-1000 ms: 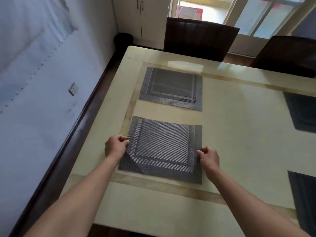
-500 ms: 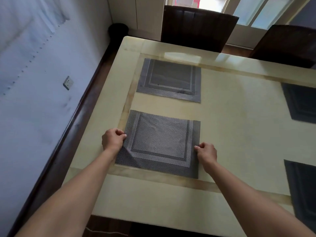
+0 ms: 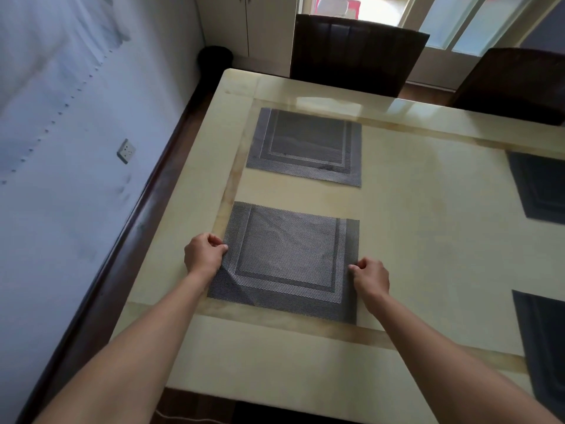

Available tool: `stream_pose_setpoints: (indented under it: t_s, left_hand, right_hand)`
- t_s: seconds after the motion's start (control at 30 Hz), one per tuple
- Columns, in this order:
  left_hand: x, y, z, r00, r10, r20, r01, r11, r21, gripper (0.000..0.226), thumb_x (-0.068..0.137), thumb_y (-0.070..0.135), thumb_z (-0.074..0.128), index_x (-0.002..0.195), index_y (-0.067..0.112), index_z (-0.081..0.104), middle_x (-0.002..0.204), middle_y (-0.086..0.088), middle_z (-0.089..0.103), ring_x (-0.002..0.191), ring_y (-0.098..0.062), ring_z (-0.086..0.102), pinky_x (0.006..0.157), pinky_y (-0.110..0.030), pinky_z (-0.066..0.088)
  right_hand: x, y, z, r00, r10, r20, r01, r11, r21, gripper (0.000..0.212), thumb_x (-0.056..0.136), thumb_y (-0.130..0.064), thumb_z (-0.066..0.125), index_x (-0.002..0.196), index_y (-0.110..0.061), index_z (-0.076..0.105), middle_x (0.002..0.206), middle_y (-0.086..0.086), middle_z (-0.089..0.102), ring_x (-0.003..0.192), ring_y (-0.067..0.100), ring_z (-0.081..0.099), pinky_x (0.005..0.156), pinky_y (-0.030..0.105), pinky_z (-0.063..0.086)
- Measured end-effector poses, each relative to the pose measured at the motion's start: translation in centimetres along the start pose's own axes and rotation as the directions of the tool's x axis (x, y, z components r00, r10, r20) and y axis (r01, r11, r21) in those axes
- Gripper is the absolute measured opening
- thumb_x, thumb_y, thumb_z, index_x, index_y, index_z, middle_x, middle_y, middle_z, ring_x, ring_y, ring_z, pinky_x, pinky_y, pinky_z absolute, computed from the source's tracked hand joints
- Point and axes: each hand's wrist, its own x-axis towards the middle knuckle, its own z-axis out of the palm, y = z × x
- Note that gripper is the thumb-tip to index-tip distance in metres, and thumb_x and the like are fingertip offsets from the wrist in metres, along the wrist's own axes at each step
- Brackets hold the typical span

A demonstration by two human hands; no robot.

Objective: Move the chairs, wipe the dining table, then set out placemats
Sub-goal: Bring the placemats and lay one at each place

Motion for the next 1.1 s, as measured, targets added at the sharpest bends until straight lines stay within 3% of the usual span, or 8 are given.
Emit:
stream_pose_setpoints:
  t_s: [0.33,0.57,0.67,0.8,0.93,1.1]
  left_hand:
    - [0.2,-0.3,0.2,1.000,0.021,-0.007,-0.021,1.000,0.018,0.015,0.079,0.015,0.073,0.089,0.006,0.068,0.093,-0.011,0.070,0.082,-0.023,0.060,0.076,-0.029,0.047]
    - [-0.3,-0.1,0.4,0.997,0.071,-0.031,-0.068,0.994,0.089,0.024,0.079,0.013,0.072,0.099,0.005,0.062,0.104,-0.015,0.065,0.098,-0.032,0.059,0.083,-0.034,0.046]
    - [-1.8,-0.1,1.0,0.961,0.276,-0.035,-0.263,0.943,0.204,0.035,0.081,0.007,0.068,0.115,0.007,0.059,0.115,-0.016,0.057,0.109,-0.033,0.050,0.093,-0.037,0.042]
    - [-4.7,0.5,2.6,0.870,0.466,0.163,-0.492,0.843,0.217,0.047,0.087,0.012,0.062,0.133,0.017,0.053,0.132,-0.007,0.051,0.121,-0.025,0.042,0.104,-0.031,0.034]
    - [-6.0,0.4,3.9,0.876,0.395,0.277,-0.475,0.803,0.359,0.057,0.092,0.030,0.055,0.145,0.032,0.034,0.153,0.000,0.029,0.138,-0.021,0.025,0.113,-0.033,0.023]
    - [-6.1,0.3,4.2,0.887,0.331,0.321,-0.447,0.791,0.419,0.057,0.093,0.036,0.052,0.146,0.035,0.030,0.157,0.001,0.021,0.142,-0.022,0.019,0.114,-0.038,0.023]
  right_hand:
    - [-0.1,-0.2,0.1,1.000,-0.002,0.004,0.002,1.000,-0.022,0.018,0.089,-0.022,0.060,0.088,-0.005,0.065,0.098,0.018,0.068,0.093,0.031,0.062,0.075,0.030,0.043]
    - [-0.6,-0.5,-0.3,0.999,-0.012,-0.030,0.011,0.999,-0.031,0.017,0.090,-0.022,0.059,0.098,-0.007,0.055,0.104,0.014,0.064,0.096,0.031,0.059,0.074,0.029,0.039]
    - [-1.7,-0.2,-0.4,0.984,-0.160,-0.084,0.150,0.982,-0.118,0.019,0.091,-0.018,0.057,0.105,-0.007,0.052,0.109,0.013,0.058,0.099,0.029,0.055,0.079,0.033,0.043]
    - [-3.3,0.4,0.3,0.903,-0.428,0.023,0.425,0.886,-0.186,0.037,0.090,-0.013,0.058,0.127,-0.011,0.052,0.121,0.009,0.049,0.112,0.023,0.047,0.094,0.030,0.043]
    - [-4.0,0.8,1.1,0.848,-0.504,0.166,0.530,0.798,-0.288,0.050,0.090,-0.018,0.059,0.137,-0.017,0.046,0.131,0.005,0.043,0.120,0.023,0.039,0.103,0.030,0.039]
    - [-3.9,1.0,1.1,0.851,-0.470,0.235,0.525,0.785,-0.330,0.048,0.090,-0.021,0.057,0.136,-0.020,0.045,0.138,0.004,0.036,0.123,0.024,0.035,0.105,0.033,0.036]
